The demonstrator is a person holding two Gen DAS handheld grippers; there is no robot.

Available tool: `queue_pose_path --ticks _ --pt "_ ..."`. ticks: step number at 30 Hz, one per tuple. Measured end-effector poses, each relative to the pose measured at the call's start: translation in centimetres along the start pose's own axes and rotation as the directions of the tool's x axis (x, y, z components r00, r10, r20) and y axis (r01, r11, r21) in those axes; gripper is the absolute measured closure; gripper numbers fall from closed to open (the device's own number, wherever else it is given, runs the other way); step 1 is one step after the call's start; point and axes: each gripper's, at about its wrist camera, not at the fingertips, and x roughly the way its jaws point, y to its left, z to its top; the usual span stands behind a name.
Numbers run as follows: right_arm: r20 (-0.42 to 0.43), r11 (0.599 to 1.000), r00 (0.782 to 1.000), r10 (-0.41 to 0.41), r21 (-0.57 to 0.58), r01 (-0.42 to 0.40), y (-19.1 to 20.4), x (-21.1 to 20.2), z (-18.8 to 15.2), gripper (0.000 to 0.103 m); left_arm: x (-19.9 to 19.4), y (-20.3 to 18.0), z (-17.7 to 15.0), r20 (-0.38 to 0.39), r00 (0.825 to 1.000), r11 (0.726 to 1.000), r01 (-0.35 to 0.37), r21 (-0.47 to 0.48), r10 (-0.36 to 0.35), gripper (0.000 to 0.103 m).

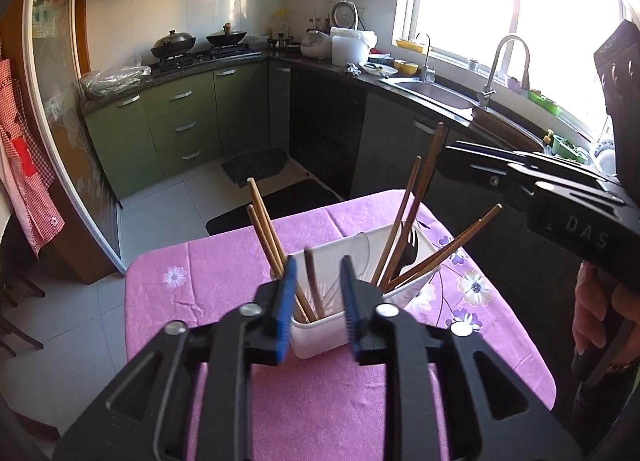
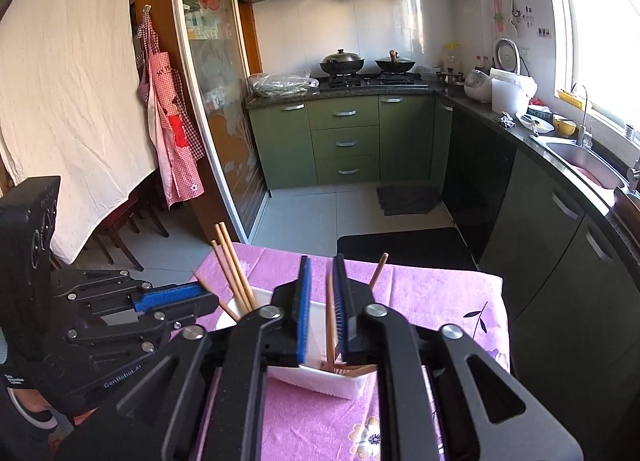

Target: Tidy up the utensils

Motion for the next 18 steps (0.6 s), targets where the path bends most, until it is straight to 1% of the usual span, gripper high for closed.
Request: queue_pose_path --ticks 2,3,4,5,6,7,8,10,11,12,13,14,16,17,18 --pt "0.027 1.0 1.0 0.002 -0.003 -0.002 0.2 -1.3 -0.2 0.089 -1.2 0.0 -0.4 0.022 1.0 1.0 0.007 -0.008 -0.007 0.072" --pt "0.043 1.0 0.999 0.009 -0.003 -0.009 0.3 -2.3 -0.3 0.088 -1.7 0.0 -0.6 0.031 0.999 1.0 0.01 -0.011 -0.01 0.066" --pt "0.063 1.0 0.998 0.02 -0.001 -0.02 0.4 -3.4 -0.6 0.082 -2.6 0.0 -0.9 0.048 0.999 1.0 0.016 -0.021 -0.015 0.057" --pt "0.091 1.0 0.995 0.031 -0.003 -0.031 0.6 -4.7 -1.0 0.078 -3.4 0.1 -1.4 0.066 0.998 0.999 0.018 -0.029 -0.016 0.052" --pt "0.114 0.999 0.993 0.035 -0.006 -0.034 0.7 -5.9 -1.4 0.072 -4.2 0.1 -2.0 0.081 0.997 0.999 0.013 -0.033 -0.011 0.044" --pt "0.138 0.999 0.99 0.037 -0.01 -0.036 0.7 -7.1 -2.0 0.068 -5.1 0.1 -3.1 0.099 0.995 0.999 0.003 -0.034 0.0 0.037" --pt "0.162 0.999 0.986 0.04 -0.013 -0.038 0.7 -8.4 -2.8 0.066 -5.9 -0.1 -4.1 0.109 0.994 0.999 -0.008 -0.032 0.011 0.033" --pt "0.192 0.999 0.981 0.037 -0.013 -0.036 0.7 -10.2 -4.9 0.049 -7.0 -0.2 -6.9 0.126 0.991 0.999 -0.038 -0.035 0.042 0.019" --pt "0.204 1.0 0.979 0.027 -0.01 -0.025 0.6 -11.1 -6.5 0.045 -7.4 -0.1 -8.5 0.133 0.989 0.998 -0.055 -0.043 0.06 0.016" --pt "0.208 1.0 0.978 0.015 -0.008 -0.013 0.4 -11.6 -8.1 0.037 -7.7 0.1 -10.1 0.137 0.988 0.996 -0.067 -0.051 0.074 0.014" --pt "0.208 1.0 0.978 0.007 -0.003 -0.006 0.4 -12.0 -9.4 0.031 -8.0 0.2 -11.4 0.136 0.987 0.995 -0.081 -0.061 0.088 0.013" --pt "0.21 1.0 0.978 -0.002 0.006 0.001 0.2 -12.3 -11.3 0.028 -8.2 0.5 -12.7 0.135 0.985 0.993 -0.095 -0.075 0.105 0.013" --pt "0.216 0.999 0.976 -0.027 0.023 0.022 0.0 -13.0 -14.4 0.013 -8.7 0.9 -14.6 0.135 0.983 0.99 -0.109 -0.093 0.121 0.011" --pt "0.224 0.999 0.973 -0.048 0.033 0.041 -0.1 -13.4 -16.3 0.011 -9.2 1.0 -15.7 0.14 0.981 0.987 -0.124 -0.104 0.138 0.011" --pt "0.232 0.998 0.971 -0.06 0.036 0.053 0.0 -13.8 -17.7 0.006 -9.6 1.0 -16.1 0.148 0.978 0.985 -0.132 -0.111 0.148 0.011"
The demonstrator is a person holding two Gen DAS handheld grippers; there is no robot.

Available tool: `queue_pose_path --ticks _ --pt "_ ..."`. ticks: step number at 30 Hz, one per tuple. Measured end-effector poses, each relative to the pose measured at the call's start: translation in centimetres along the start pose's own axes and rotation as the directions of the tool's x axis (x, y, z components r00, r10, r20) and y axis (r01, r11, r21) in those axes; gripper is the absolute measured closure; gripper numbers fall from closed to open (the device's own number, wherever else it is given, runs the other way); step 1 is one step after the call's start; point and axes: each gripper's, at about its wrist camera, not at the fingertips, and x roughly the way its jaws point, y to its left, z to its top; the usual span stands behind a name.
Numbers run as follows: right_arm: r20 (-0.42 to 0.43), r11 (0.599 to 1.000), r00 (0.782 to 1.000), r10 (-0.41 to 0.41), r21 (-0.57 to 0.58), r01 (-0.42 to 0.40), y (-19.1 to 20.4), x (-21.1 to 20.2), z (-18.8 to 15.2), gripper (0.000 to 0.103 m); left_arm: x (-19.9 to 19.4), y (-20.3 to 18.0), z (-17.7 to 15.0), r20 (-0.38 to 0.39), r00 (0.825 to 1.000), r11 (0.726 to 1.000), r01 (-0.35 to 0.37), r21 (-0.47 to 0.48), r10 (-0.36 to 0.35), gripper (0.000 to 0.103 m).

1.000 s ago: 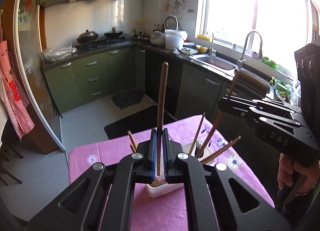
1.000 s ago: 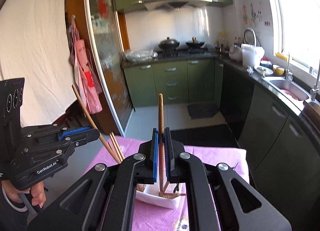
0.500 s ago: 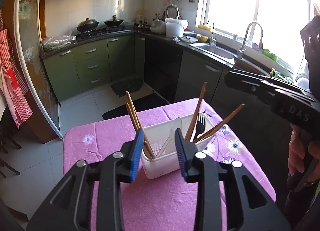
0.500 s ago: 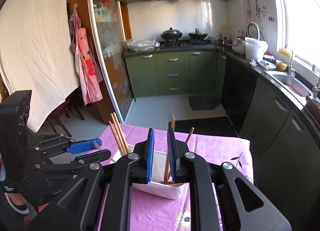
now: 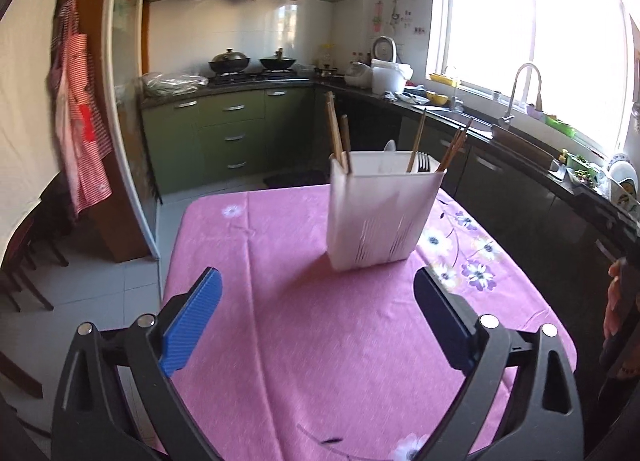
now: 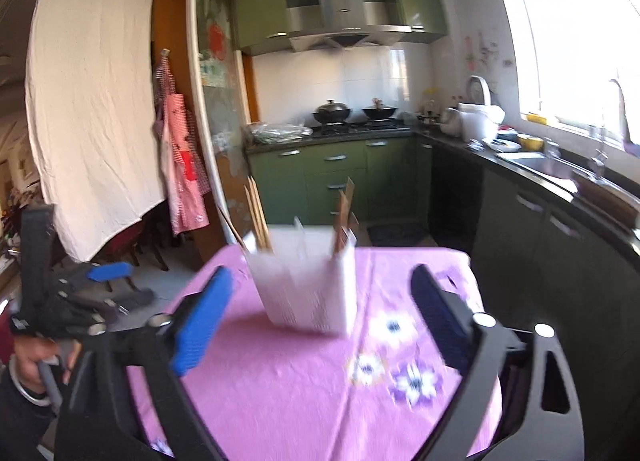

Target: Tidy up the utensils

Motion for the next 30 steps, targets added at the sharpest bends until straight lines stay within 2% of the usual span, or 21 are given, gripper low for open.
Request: queue_pose_path --ticks 4,9,15,30 --pt "0.02 0.999 0.999 -0.041 -0.033 0.042 0.8 -2.2 -4.1 0.005 -3.1 0.1 -2.2 0.064 0.997 0.999 -0.037 -0.022 0.039 0.01" --pt "0.037 0.999 0.999 -0.028 -0.019 0.028 1.7 -5.4 -6.6 0.005 -6.5 -0.7 -4.1 0.106 0.993 0.998 -0.06 -0.018 0.061 0.007" --pt "0.049 0.998 0.998 -0.049 -0.04 0.051 3.1 -7.0 -6.5 0.005 -8.4 -1.4 -4.7 0.099 0.994 0.999 -0.034 -0.035 0.038 0.007" --pt "0.03 0.995 0.996 -0.087 -0.05 0.089 3.6 -7.2 -6.9 0.005 -7.7 -0.6 -5.8 0.055 0.998 0.995 -0.035 -0.088 0.04 0.007"
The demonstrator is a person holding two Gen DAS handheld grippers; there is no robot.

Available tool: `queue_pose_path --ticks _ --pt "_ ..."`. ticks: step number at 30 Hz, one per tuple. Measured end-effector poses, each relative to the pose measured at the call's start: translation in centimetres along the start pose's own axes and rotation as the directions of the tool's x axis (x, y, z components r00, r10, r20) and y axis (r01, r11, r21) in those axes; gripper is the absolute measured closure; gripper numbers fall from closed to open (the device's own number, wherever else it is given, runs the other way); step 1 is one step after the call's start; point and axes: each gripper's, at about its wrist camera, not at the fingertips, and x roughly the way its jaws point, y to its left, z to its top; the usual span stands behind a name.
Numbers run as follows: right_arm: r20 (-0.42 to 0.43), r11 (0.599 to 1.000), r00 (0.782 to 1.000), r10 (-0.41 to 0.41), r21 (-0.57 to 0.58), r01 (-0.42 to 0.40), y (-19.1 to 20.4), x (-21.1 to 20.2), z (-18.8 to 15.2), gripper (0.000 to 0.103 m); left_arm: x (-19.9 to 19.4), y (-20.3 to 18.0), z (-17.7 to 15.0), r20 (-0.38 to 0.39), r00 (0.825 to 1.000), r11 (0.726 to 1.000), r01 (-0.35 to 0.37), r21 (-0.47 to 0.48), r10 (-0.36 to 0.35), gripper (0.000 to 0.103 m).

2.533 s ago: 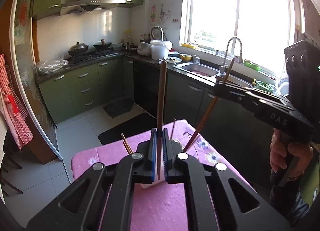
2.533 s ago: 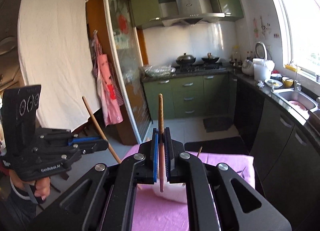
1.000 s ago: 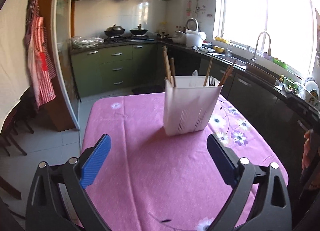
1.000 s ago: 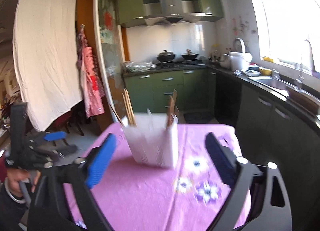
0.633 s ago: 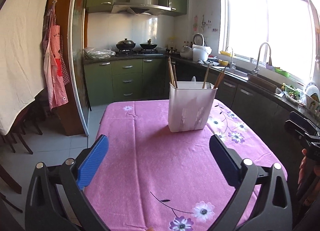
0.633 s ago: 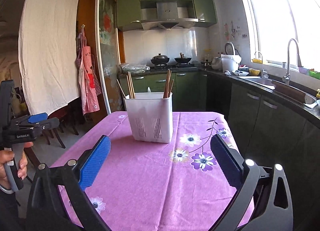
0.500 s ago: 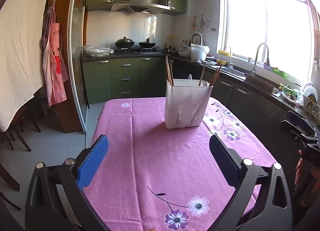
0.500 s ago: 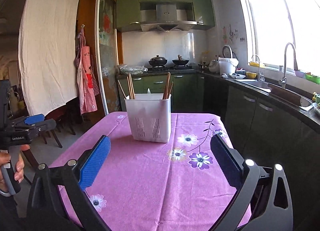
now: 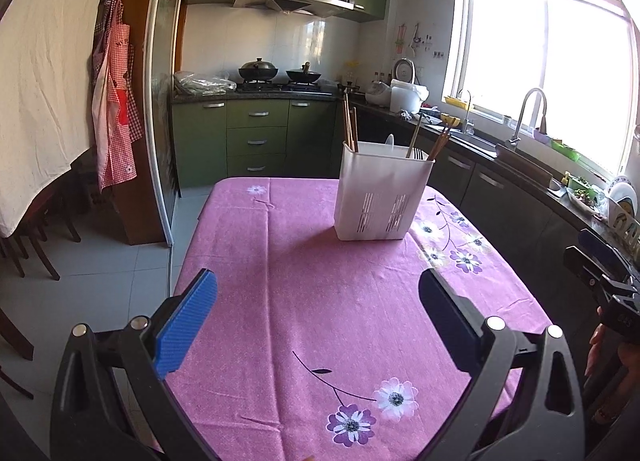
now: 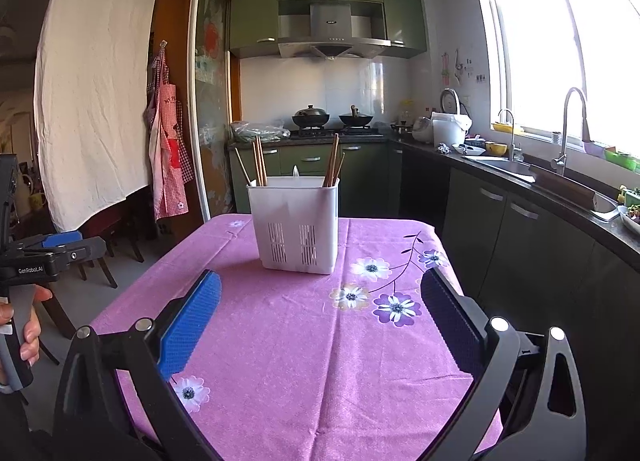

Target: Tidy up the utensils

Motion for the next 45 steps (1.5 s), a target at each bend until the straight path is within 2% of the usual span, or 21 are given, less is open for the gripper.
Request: queue_pose_path --ticks 31,38,45 --pt "-0.02 1.0 1.0 0.017 -0.005 -0.017 0.6 0.9 0.0 0.005 0.2 -0.2 0.0 -0.007 1.0 1.0 0.019 -0.001 -0.019 0.007" --pt "-0.028 1.0 0.999 0.023 -0.012 -0.023 0.9 1.2 -0.2 0.005 -0.1 0.0 0.0 0.011 1.0 1.0 0.004 -0.009 -0.004 0.007" --pt "-0.036 1.0 0.999 0.025 -0.012 -0.025 0.8 1.4 -0.4 0.005 0.1 0.2 0.0 -0.005 1.0 1.0 -0.013 -0.019 0.012 0.007"
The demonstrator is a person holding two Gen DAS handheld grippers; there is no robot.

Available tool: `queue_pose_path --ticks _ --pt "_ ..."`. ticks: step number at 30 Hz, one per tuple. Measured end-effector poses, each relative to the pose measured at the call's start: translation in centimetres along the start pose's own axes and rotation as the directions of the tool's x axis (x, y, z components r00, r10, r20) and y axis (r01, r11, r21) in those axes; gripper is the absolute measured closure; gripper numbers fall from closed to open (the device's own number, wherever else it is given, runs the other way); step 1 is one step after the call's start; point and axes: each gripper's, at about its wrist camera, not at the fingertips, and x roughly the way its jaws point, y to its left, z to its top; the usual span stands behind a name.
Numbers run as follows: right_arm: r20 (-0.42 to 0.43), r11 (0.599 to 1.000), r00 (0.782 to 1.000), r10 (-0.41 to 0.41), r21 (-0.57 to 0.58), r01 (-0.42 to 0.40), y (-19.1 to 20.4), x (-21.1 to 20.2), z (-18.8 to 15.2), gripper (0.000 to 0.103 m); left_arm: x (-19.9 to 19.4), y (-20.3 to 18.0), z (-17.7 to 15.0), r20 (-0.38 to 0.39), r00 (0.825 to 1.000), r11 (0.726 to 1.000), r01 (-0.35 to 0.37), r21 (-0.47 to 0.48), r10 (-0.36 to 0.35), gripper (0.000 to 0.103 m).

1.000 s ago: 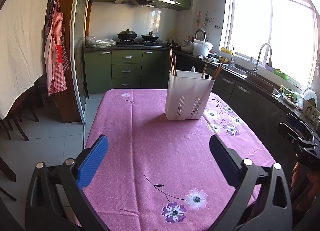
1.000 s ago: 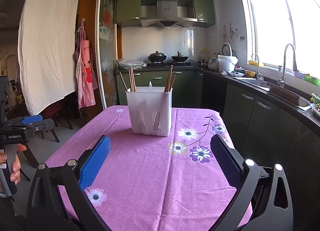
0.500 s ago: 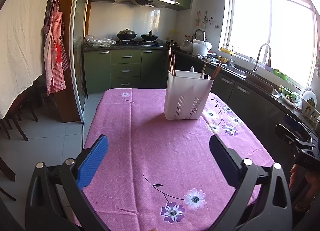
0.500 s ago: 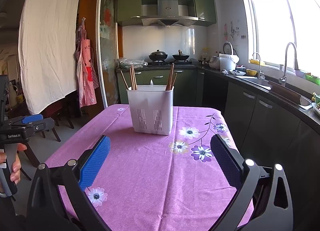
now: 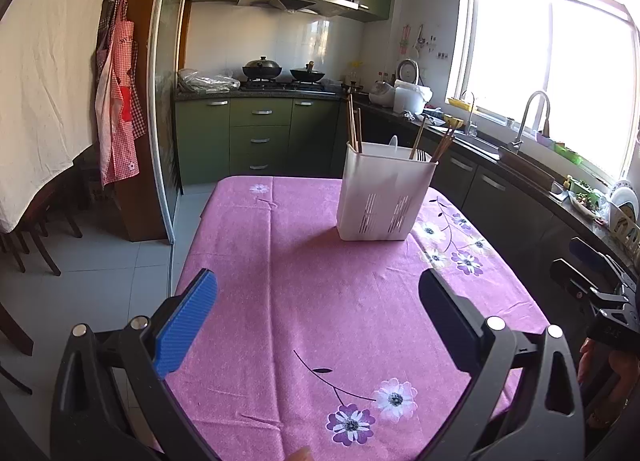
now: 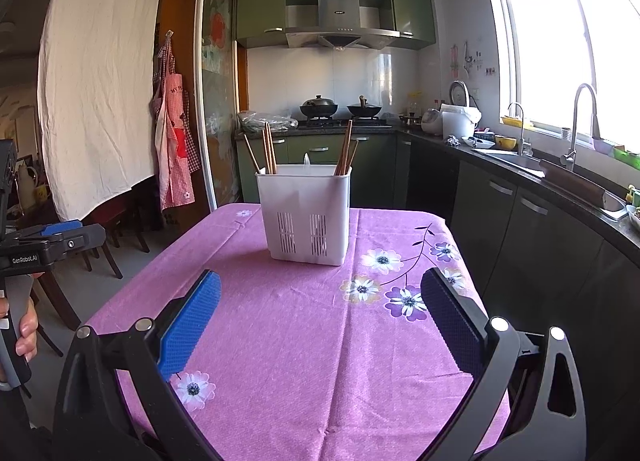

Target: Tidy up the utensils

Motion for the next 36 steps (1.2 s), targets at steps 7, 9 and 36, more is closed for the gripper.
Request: queue_pose_path --ticks 7,9,36 --pt "-0.007 1.0 1.0 0.001 -0.005 -0.001 0.3 0.3 -0.2 0.005 0.1 -0.1 0.0 -0.005 1.0 1.0 -0.012 0.005 0.012 0.007" --pt "-0.008 1.0 1.0 0.002 -0.005 -0.002 0.3 0.4 -0.2 0.005 0.2 -0.1 0.0 -0.005 1.0 1.0 -0.017 0.01 0.017 0.007" --pt "-0.024 1.0 1.0 0.006 -0.013 -0.007 0.3 1.1 -0.6 0.005 0.4 -0.6 0.1 -0.023 1.0 0.999 -0.002 0.047 0.003 0.007"
